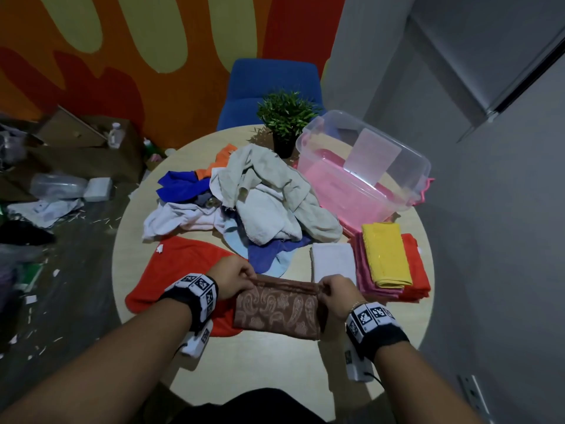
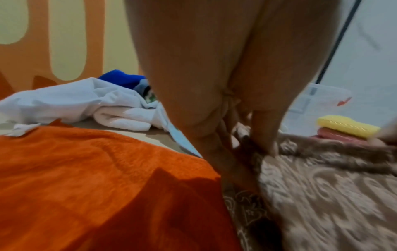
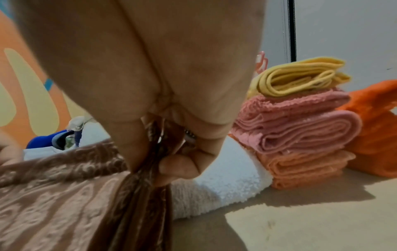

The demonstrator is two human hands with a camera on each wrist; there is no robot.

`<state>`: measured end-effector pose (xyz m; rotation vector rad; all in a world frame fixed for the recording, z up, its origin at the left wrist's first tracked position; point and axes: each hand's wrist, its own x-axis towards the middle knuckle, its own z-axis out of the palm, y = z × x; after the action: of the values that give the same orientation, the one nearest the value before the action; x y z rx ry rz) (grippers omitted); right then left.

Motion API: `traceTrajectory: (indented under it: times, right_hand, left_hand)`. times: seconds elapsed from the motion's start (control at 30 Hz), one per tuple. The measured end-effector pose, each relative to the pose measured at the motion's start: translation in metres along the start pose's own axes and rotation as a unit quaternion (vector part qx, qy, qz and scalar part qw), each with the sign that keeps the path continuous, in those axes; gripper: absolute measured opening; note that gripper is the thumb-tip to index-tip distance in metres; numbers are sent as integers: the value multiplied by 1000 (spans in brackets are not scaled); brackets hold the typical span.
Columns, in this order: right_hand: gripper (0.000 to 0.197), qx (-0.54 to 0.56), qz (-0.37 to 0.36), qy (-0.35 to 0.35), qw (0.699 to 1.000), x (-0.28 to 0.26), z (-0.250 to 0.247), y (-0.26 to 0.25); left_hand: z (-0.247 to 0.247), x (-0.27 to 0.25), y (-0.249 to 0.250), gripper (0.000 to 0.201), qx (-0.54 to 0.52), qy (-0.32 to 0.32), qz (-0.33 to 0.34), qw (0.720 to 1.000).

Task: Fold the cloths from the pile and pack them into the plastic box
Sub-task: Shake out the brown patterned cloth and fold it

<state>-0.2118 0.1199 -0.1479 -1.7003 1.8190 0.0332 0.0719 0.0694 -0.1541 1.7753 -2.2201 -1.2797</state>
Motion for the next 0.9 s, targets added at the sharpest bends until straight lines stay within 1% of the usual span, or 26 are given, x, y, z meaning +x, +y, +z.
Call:
traceTrajectory:
  times: [0.07,0.13,0.2,0.23,0.27,0.3,0.33,0.37,0.43,0.47,0.53,0.6,0.67,0.7,0.73,0.77,0.8,0.83,0.87,0.9]
  right_hand:
    - [17,1,12,32,999,9,2,-3]
    - [16,23,23,65,997,16,5,-6]
    - [19,37,42,117,992,17,5,-6]
    - [20,31,54,134,989,16,5,-6]
    - [19,23,65,138,988,14,5,-5]
    - [17,10,78,123,989,12,5,-3]
    - [16,-4,90,91,992,10,6,-2]
    - [17,-18,97,47,994,7,9,-1]
    - [25,-33,84,-43,995,2,16,-3]
    - [29,-44,69,-73,994,-1,20,-5]
    - [37,-88,55,-95,990,-4,22,-10]
    - [39,-126,58,-79,987,-6,14,-17]
    - [38,-146,52,-32,987,-5,0,-25]
    - [39,-130,35,5,991,-4,-7,-31]
    - [44,-85,6,44,995,-1,-12,-36]
    - [55,-17,-34,67,997,0,-16,-42]
    - [73,55,-83,74,992,1,-20,-50]
    - [88,106,-126,67,984,1,-25,-58]
    - [93,135,-157,58,977,1,-29,-63]
    - [85,157,-178,48,970,-1,-35,-68]
  left_hand:
    - [2,7,7,8,24,41,18,999]
    - [7,13,10,9,27,76,9,997]
    - [13,15,7,21,-2,127,-22,992]
    - [16,16,4,30,-3,147,-50,988]
    - [19,17,-1,39,5,150,-87,985]
    - [21,17,-5,45,19,131,-131,983]
    - [24,17,-9,48,33,102,-168,980]
    - [27,16,-12,47,24,65,-192,979]
    - [33,14,-13,41,-67,11,-206,976]
    - [36,14,-14,37,-115,0,-209,971]
    - [40,13,-9,30,-166,-4,-207,964]
    - [40,13,-3,26,-188,17,-182,965]
    - [30,11,9,23,-187,34,-110,976]
    - [21,7,17,18,-173,29,-64,982]
    - [12,4,27,13,-156,14,-7,988]
    - [2,0,38,14,-137,-5,54,989]
    - [-7,-3,49,20,-122,-22,111,986]
    - [-15,-7,62,27,-117,-28,154,981]
    - [-22,-8,70,33,-122,-26,178,976]
    - [-29,-11,77,42,-132,-21,183,974]
